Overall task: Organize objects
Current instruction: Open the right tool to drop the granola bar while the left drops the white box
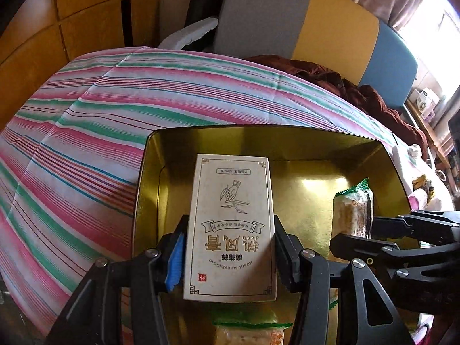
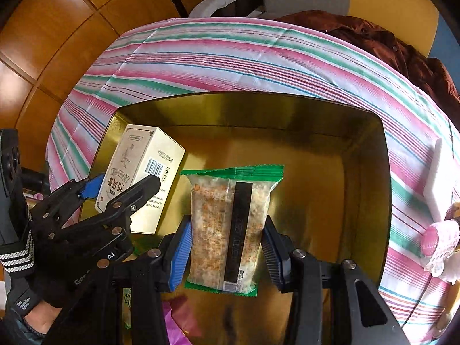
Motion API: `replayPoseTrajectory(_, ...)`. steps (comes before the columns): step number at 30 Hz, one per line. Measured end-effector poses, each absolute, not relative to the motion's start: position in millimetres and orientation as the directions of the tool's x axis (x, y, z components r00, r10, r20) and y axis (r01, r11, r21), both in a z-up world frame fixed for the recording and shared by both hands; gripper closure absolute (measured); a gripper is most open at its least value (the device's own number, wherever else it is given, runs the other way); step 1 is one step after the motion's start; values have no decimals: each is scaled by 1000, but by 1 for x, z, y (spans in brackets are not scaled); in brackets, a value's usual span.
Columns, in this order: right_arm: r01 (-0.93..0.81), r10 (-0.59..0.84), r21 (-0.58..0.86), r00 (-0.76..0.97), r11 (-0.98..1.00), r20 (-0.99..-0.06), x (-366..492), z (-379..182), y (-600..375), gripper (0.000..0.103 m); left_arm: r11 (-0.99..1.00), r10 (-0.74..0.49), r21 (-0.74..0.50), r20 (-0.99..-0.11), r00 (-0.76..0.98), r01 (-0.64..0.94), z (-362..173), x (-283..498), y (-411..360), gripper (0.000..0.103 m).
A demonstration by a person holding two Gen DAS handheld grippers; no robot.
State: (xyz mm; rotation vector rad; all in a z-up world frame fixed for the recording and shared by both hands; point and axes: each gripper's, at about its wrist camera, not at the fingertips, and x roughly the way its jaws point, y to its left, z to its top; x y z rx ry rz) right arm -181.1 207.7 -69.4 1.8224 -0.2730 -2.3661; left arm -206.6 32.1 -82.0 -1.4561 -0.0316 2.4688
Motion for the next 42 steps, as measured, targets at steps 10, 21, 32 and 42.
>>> replayPoseTrajectory(10,-3,-206,213,-235,-977,-950,-191,-81,203,57,-967,234,-144,-831,-505,-211,-63,-194,23,33)
replayPoseTrajectory(21,-89,-378,413,-266,-907,-887,-202,-84,203,51,-963,263,-240,-732,-628,-124,-18,-153,-27,28)
replayPoseTrajectory(32,-5,-157,176,-424,-984,-892,-144,-43,201,45,-967,255,-183,-683,-684,-177,-4,-102,-23,23)
replayPoseTrajectory(42,-20,34,-27,-597,-999,-802,-80,-21,213,27,-967,254,-149,-668,-700,-208,-4,-67,2,15)
